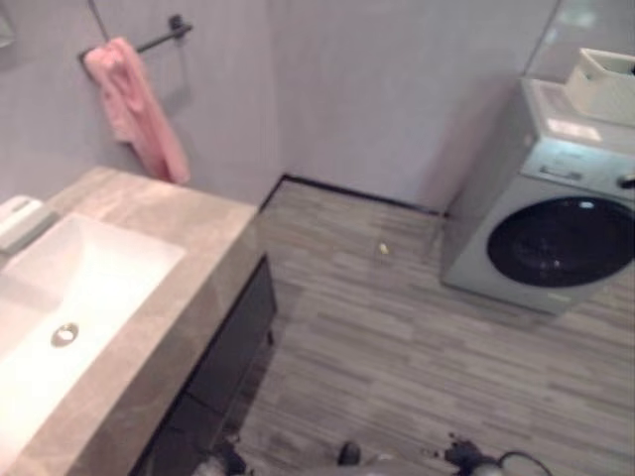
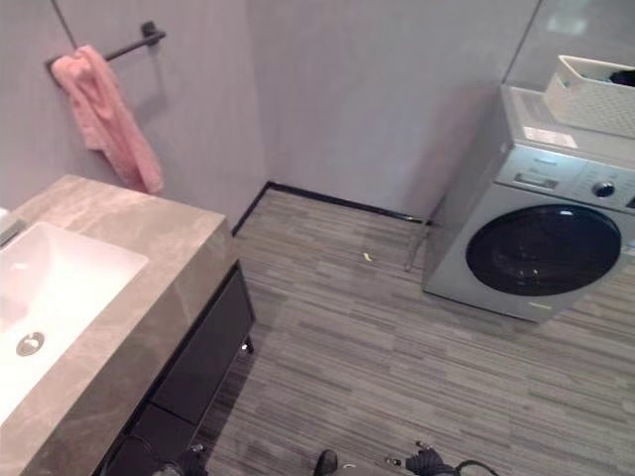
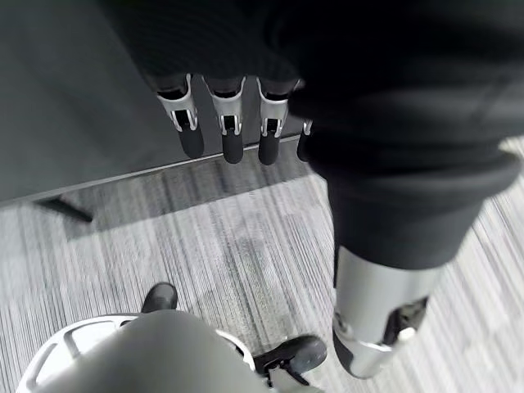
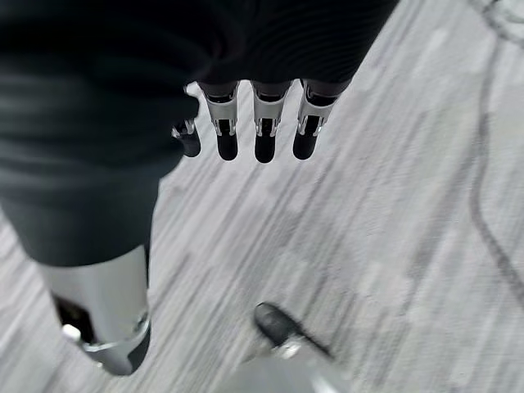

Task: Put brush and paste in cup on sink, flatten towel.

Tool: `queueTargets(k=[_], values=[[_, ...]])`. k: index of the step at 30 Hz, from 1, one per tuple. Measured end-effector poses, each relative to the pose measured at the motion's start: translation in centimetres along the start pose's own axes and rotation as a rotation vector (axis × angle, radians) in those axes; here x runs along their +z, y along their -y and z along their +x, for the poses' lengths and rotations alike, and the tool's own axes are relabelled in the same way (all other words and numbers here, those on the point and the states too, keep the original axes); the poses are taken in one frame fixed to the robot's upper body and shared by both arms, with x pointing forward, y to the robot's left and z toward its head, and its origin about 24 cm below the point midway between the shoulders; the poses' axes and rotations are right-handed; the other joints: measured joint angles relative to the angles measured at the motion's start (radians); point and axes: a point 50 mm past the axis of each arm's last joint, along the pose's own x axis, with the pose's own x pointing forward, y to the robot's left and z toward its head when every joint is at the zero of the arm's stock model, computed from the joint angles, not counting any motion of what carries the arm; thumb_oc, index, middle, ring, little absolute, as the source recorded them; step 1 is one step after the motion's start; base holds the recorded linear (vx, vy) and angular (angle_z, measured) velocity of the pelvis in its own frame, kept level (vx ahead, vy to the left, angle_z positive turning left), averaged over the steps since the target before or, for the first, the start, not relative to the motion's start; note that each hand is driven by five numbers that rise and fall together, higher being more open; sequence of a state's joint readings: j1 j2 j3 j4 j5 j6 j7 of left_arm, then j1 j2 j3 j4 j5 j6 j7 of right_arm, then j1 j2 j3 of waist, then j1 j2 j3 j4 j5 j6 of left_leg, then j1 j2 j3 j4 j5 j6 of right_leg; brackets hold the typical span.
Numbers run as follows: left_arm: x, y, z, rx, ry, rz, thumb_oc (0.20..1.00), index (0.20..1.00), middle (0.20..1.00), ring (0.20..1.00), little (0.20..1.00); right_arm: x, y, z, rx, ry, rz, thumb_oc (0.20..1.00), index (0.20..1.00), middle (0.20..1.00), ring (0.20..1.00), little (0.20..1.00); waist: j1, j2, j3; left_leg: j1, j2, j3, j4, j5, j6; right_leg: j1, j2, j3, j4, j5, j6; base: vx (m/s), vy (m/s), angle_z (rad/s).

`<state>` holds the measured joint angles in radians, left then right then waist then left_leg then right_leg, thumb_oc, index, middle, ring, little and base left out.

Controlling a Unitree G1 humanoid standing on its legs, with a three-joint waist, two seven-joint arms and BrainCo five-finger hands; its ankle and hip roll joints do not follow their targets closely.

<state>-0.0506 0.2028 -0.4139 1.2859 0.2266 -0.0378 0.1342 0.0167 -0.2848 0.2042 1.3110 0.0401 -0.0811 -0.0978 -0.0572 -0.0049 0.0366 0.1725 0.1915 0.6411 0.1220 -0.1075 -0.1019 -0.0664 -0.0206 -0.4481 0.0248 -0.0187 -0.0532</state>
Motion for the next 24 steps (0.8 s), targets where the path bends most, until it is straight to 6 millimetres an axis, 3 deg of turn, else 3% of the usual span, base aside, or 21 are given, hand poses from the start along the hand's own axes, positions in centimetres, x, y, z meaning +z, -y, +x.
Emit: queueTargets(k=[2, 5, 7, 9, 10, 11, 14, 15, 16, 19, 21, 22, 24], values=[[0.7, 0.0, 0.0, 0.005, 0.042, 0.031, 1.000, 1.000, 1.000, 1.000, 1.000, -2.2, 0.7, -0.4, -0.016, -0.049, -0.019, 1.000, 1.000, 1.000, 1.000, 1.000, 0.001, 0.008, 0.017, -0.020, 0.015, -0.018, 0.049, 0.000, -0.001, 0.027, 0.002, -0.002, -0.040, 0.011, -0.005, 0.01, -0.183, 0.07], [1.5, 0.3, 0.0, -0.004, 0.083, 0.070, 1.000, 1.000, 1.000, 1.000, 1.000, -3.2, 2.9, -0.6, -0.065, -0.074, -0.038, 1.000, 1.000, 1.000, 1.000, 1.000, -0.002, 0.042, 0.040, -0.032, 0.013, -0.020, 0.054, 0.000, -0.001, 0.028, 0.002, 0.007, -0.060, 0.026, -0.013, 0.01, -0.118, -0.02], [1.6, 0.4, 0.0, -0.007, 0.087, 0.073, 1.000, 1.000, 1.000, 1.000, 1.000, -3.1, 3.5, -0.6, -0.080, -0.071, -0.044, 1.000, 1.000, 1.000, 1.000, 1.000, -0.002, 0.049, 0.044, -0.032, 0.010, -0.021, 0.059, 0.007, -0.007, 0.026, 0.006, 0.015, -0.069, 0.034, -0.012, 0.04, -0.149, -0.24], [1.6, -0.3, 0.0, 0.015, 0.097, 0.085, 1.000, 1.000, 1.000, 1.000, 1.000, -1.0, 4.1, -0.1, -0.092, -0.020, -0.076, 1.000, 1.000, 1.000, 1.000, 1.000, 0.012, 0.022, 0.060, -0.063, 0.009, -0.057, 0.122, 0.005, -0.014, 0.034, 0.001, 0.079, -0.116, 0.060, -0.036, 0.08, -0.185, -0.60], [1.5, -0.5, 0.1, 0.020, 0.089, 0.072, 1.000, 1.000, 1.000, 1.000, 1.000, 0.1, 4.4, 0.0, -0.097, 0.010, -0.075, 1.000, 1.000, 1.000, 1.000, 1.000, 0.005, 0.024, 0.062, -0.067, 0.006, -0.110, 0.117, 0.043, -0.027, 0.030, 0.011, 0.085, -0.110, 0.061, -0.035, 0.07, -0.163, -0.49], [1.4, -0.7, 0.1, 0.027, 0.080, 0.056, 1.000, 1.000, 1.000, 1.000, 1.000, 0.8, 4.3, 0.2, -0.093, 0.024, -0.074, 1.000, 1.000, 1.000, 1.000, 1.000, 0.007, 0.020, 0.065, -0.069, 0.005, -0.157, 0.151, 0.045, -0.036, 0.032, 0.017, 0.102, -0.112, 0.060, -0.034, 0.05, -0.213, -0.58], [0.5, -2.0, 0.1, 0.083, 0.049, -0.012, 1.000, 1.000, 1.000, 1.000, 1.000, 2.3, 4.2, 0.4, -0.087, 0.058, -0.073, 1.000, 1.000, 1.000, 1.000, 1.000, 0.054, -0.015, 0.082, -0.173, 0.020, -0.341, 0.429, 0.092, -0.044, 0.039, 0.030, 0.164, -0.105, 0.050, -0.054, 0.07, -0.171, -0.86], [0.5, -2.6, 0.1, 0.103, 0.051, -0.031, 1.000, 1.000, 1.000, 1.000, 1.000, 2.4, 4.0, 0.4, -0.080, 0.052, -0.096, 1.000, 1.000, 1.000, 1.000, 1.000, 0.084, -0.045, 0.084, -0.228, -0.037, -0.482, 0.476, 0.072, -0.050, 0.050, 0.017, 0.228, -0.108, 0.056, -0.074, 0.13, -0.087, -1.01], [0.8, -3.1, 0.2, 0.112, 0.059, -0.045, 1.000, 1.000, 1.000, 1.000, 1.000, 2.9, 3.9, 0.5, -0.077, 0.057, -0.114, 1.000, 1.000, 1.000, 1.000, 1.000, 0.106, -0.062, 0.089, -0.244, -0.133, -0.616, 0.407, 0.033, -0.052, 0.045, -0.001, 0.280, -0.111, 0.059, -0.082, 0.14, -0.078, -1.04], [1.5, -3.9, 0.3, 0.134, 0.073, -0.054, 1.000, 1.000, 1.000, 1.000, 1.000, 2.3, 3.1, 0.4, -0.050, 0.040, -0.111, 1.000, 1.000, 1.000, 1.000, 1.000, 0.108, -0.069, 0.104, -0.349, -0.117, -0.537, 0.220, 0.058, -0.022, 0.072, -0.004, 0.255, -0.117, 0.036, -0.084, 0.17, -0.032, -0.08], [1.5, -3.8, 0.3, 0.145, 0.082, -0.063, 1.000, 1.000, 1.000, 1.000, 1.000, 1.8, 2.8, 0.4, -0.041, 0.025, -0.110, 1.000, 1.000, 1.000, 1.000, 1.000, 0.140, -0.062, 0.106, -0.383, -0.138, -0.549, 0.053, 0.095, -0.018, 0.090, 0.001, 0.276, -0.117, 0.022, -0.076, 0.26, -0.029, -0.16], [1.2, -3.7, 0.3, 0.139, 0.067, -0.056, 1.000, 1.000, 1.000, 1.000, 1.000, 2.2, 3.0, 0.4, -0.047, 0.035, -0.111, 1.000, 1.000, 1.000, 1.000, 1.000, 0.148, -0.053, 0.117, -0.378, -0.151, -0.580, -0.055, 0.139, -0.047, 0.100, 0.007, 0.296, -0.117, 0.013, -0.071, 0.16, -0.026, -0.51], [0.9, -3.4, 0.2, 0.133, 0.057, -0.060, 1.000, 1.000, 1.000, 1.000, 1.000, 2.4, 3.1, 0.5, -0.050, 0.040, -0.110, 1.000, 1.000, 1.000, 1.000, 1.000, 0.168, -0.021, 0.122, -0.388, -0.152, -0.595, -0.117, 0.189, -0.039, 0.121, 0.022, 0.319, -0.116, 0.013, -0.072, 0.00, 0.000, -0.52]])
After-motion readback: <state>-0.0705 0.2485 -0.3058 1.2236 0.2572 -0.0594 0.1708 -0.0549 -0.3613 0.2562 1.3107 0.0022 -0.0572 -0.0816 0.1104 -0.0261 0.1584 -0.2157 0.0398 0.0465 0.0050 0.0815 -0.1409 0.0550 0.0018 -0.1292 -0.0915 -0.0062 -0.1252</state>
